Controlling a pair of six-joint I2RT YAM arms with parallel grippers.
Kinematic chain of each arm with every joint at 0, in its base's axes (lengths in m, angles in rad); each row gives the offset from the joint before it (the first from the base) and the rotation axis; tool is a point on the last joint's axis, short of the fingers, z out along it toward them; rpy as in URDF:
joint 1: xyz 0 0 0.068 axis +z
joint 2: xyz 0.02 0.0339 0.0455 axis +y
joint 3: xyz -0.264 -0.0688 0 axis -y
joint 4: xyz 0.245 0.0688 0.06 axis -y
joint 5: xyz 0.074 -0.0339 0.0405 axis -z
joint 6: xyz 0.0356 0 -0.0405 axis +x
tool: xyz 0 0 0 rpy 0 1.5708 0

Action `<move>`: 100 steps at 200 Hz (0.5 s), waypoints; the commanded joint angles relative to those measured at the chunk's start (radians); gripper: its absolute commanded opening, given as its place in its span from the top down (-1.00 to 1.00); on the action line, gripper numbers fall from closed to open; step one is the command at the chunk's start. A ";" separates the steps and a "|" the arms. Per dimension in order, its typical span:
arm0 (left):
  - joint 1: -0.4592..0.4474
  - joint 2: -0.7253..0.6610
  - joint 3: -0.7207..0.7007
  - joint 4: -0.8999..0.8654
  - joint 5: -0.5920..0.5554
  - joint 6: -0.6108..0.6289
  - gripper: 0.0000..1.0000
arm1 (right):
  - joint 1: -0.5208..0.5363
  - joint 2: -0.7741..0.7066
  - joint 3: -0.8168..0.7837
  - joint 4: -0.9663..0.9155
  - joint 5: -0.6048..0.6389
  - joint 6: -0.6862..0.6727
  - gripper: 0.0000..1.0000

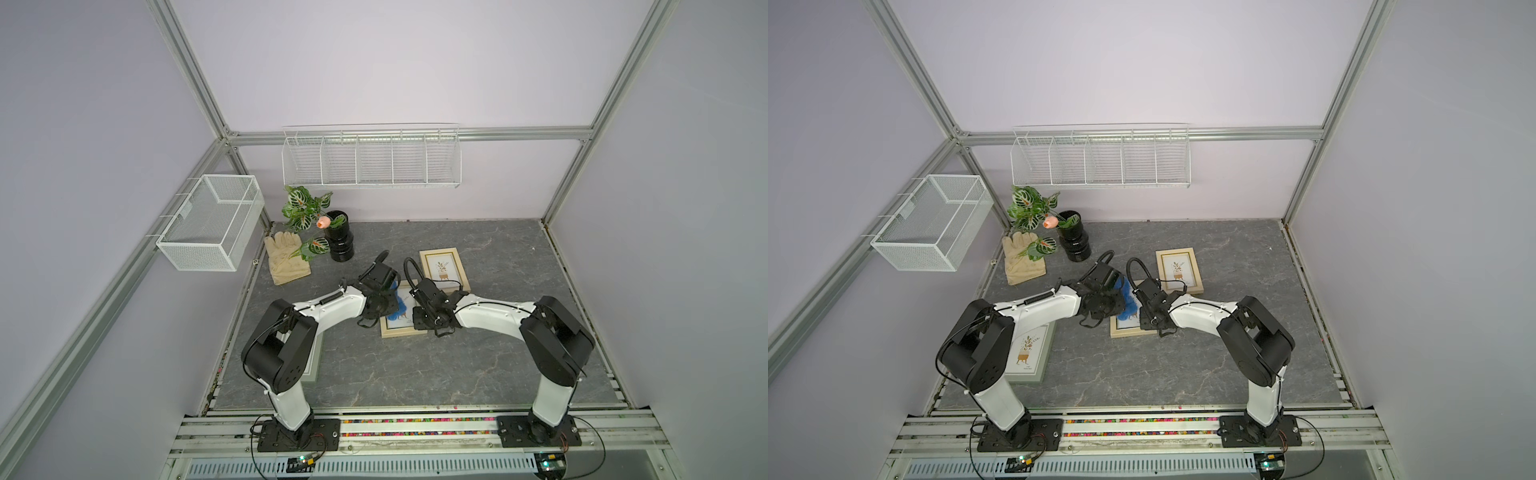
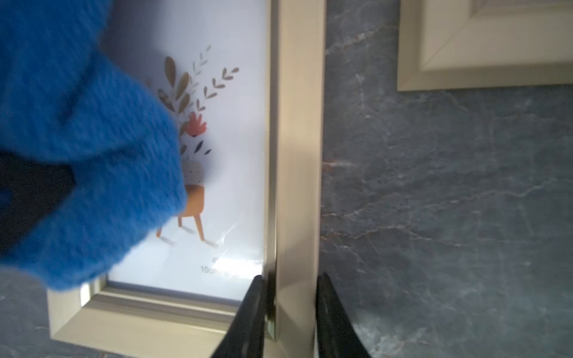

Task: Wipe the picture frame with a cloth
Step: Wipe the dirt from the picture frame.

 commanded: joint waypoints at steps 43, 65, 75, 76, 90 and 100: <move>-0.036 0.036 0.047 -0.113 -0.043 0.031 1.00 | -0.005 0.066 -0.017 -0.104 -0.019 0.025 0.54; -0.077 -0.064 -0.106 -0.086 0.004 -0.063 1.00 | -0.007 0.072 -0.015 -0.102 -0.022 0.024 0.53; -0.097 -0.103 -0.154 -0.084 0.012 -0.100 1.00 | -0.006 0.075 -0.014 -0.103 -0.023 0.022 0.53; -0.099 -0.106 -0.158 -0.084 0.013 -0.102 1.00 | -0.005 0.076 -0.014 -0.103 -0.023 0.022 0.53; -0.118 -0.129 -0.190 -0.073 0.028 -0.134 1.00 | -0.006 0.078 -0.012 -0.104 -0.023 0.022 0.53; -0.114 -0.123 -0.198 -0.049 0.048 -0.141 1.00 | -0.006 0.079 -0.013 -0.105 -0.023 0.022 0.53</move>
